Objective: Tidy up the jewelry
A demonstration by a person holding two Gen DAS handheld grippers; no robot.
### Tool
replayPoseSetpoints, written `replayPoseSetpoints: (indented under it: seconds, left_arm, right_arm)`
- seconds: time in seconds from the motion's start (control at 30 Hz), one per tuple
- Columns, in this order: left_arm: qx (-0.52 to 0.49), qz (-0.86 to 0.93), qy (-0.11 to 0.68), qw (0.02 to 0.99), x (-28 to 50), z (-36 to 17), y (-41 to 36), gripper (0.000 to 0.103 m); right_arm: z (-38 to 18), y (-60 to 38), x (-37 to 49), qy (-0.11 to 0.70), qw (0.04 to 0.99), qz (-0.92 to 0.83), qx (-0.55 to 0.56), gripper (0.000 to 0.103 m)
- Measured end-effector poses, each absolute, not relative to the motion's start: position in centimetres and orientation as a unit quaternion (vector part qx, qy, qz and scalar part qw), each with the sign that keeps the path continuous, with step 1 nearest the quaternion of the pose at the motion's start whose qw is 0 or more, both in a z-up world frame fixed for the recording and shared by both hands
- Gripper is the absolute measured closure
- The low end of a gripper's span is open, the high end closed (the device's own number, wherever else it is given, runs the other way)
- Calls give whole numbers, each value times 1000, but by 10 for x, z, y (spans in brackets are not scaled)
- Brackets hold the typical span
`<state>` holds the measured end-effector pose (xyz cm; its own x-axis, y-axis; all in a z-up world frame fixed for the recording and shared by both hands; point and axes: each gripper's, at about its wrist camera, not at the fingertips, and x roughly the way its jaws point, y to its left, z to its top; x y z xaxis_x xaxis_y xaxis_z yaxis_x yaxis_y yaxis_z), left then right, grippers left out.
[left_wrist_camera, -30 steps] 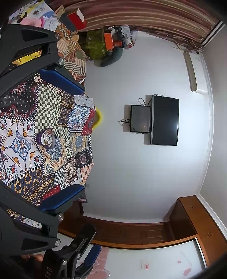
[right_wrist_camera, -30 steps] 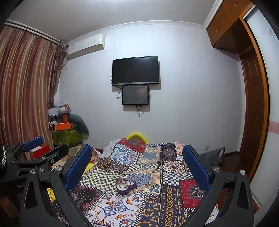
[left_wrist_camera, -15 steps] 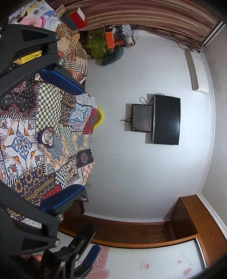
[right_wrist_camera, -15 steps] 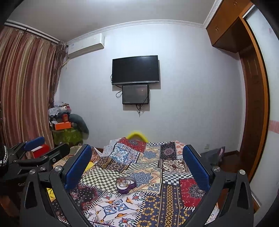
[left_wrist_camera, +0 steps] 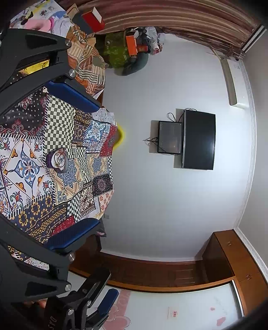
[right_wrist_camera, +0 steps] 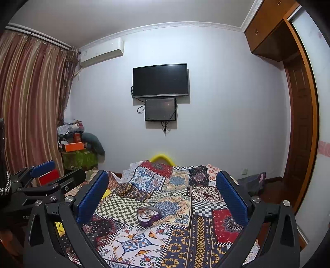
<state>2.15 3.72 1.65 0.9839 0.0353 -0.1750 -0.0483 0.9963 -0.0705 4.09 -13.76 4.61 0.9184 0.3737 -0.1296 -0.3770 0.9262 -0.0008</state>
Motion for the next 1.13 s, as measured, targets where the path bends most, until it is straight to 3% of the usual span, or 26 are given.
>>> replayPoseSetpoints:
  seconds: [1.13]
  left_arm:
    - [-44, 15, 102, 994, 29, 3, 36, 0]
  right_arm:
    - [38, -135, 50, 79, 979, 186, -12, 0]
